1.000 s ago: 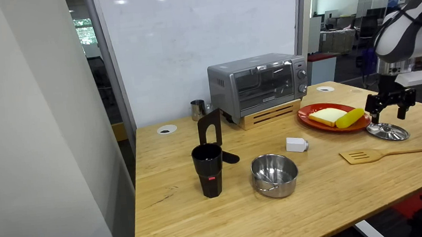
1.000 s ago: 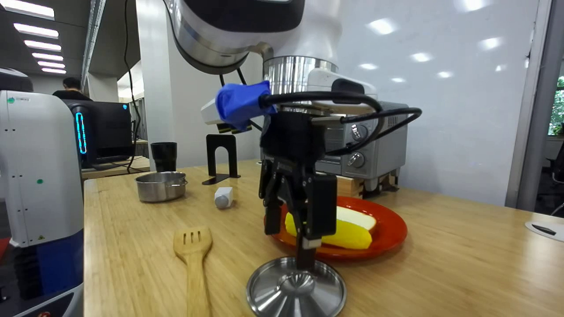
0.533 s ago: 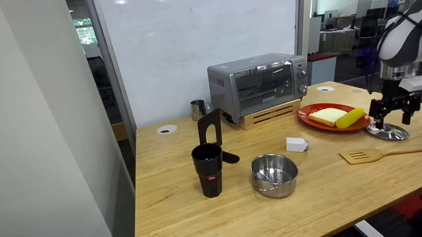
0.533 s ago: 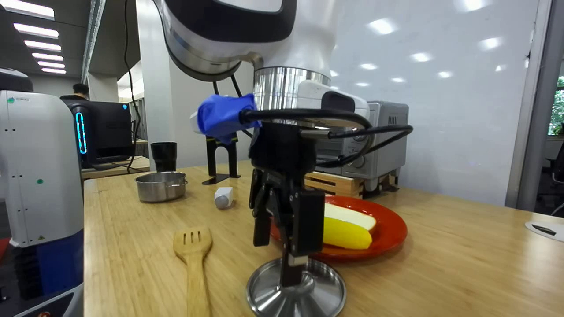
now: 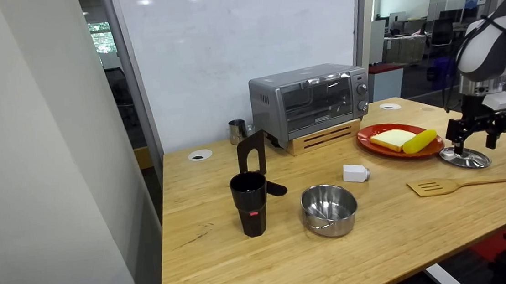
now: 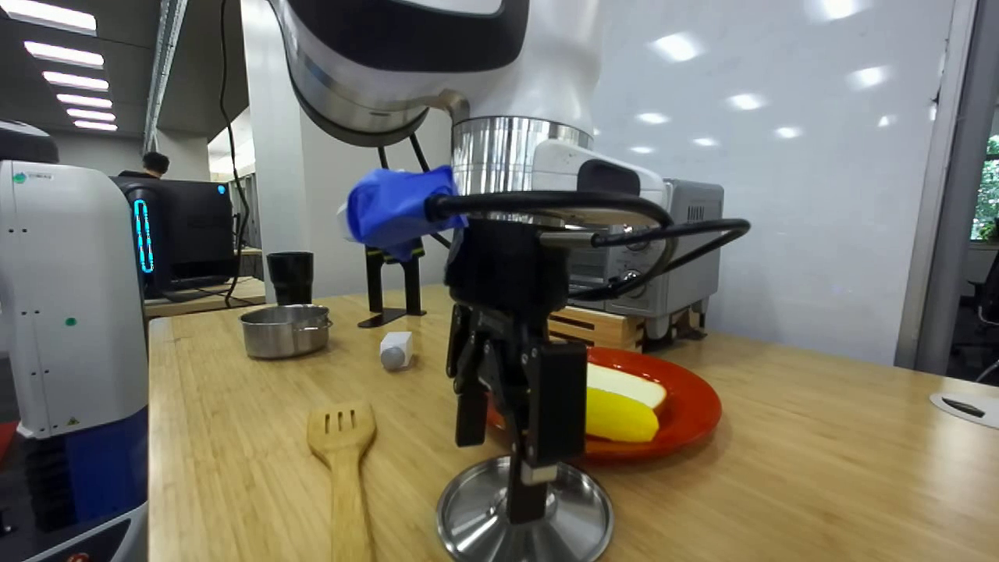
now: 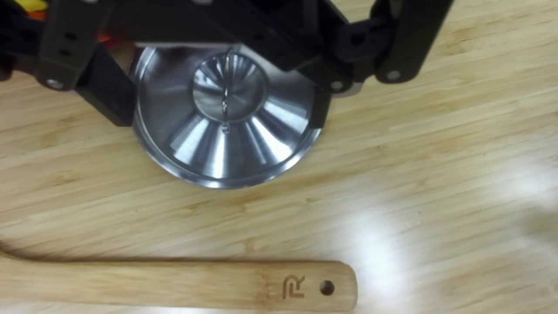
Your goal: Pick the lid and cover the pot
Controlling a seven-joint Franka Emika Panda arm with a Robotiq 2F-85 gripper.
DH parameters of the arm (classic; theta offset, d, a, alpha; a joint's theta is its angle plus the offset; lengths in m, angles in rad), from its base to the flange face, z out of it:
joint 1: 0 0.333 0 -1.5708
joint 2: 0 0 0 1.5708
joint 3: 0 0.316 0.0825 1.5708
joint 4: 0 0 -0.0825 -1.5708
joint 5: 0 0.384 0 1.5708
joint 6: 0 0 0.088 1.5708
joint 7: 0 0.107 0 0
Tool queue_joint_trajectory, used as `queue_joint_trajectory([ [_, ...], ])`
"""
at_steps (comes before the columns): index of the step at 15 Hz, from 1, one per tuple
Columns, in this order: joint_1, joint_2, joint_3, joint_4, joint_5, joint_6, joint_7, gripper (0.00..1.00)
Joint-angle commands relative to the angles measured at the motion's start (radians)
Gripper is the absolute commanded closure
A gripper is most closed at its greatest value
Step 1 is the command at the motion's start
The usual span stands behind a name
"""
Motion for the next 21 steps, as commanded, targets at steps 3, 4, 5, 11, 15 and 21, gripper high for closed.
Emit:
queue_joint_trajectory([
  [3, -0.013, 0.033, -0.002, -0.003, -0.055, 0.067, 0.044, 0.0],
  [4, -0.012, 0.036, -0.002, -0.004, -0.062, 0.083, 0.055, 0.0],
  [5, -0.011, 0.04, -0.003, -0.004, -0.068, 0.099, 0.065, 0.0],
  [11, -0.011, 0.079, -0.001, -0.01, -0.047, 0.177, 0.071, 0.0],
  [15, -0.003, 0.085, -0.004, -0.016, -0.06, 0.197, 0.077, 0.26],
  [21, 0.004, 0.079, -0.004, -0.017, -0.067, 0.2, 0.084, 0.68],
])
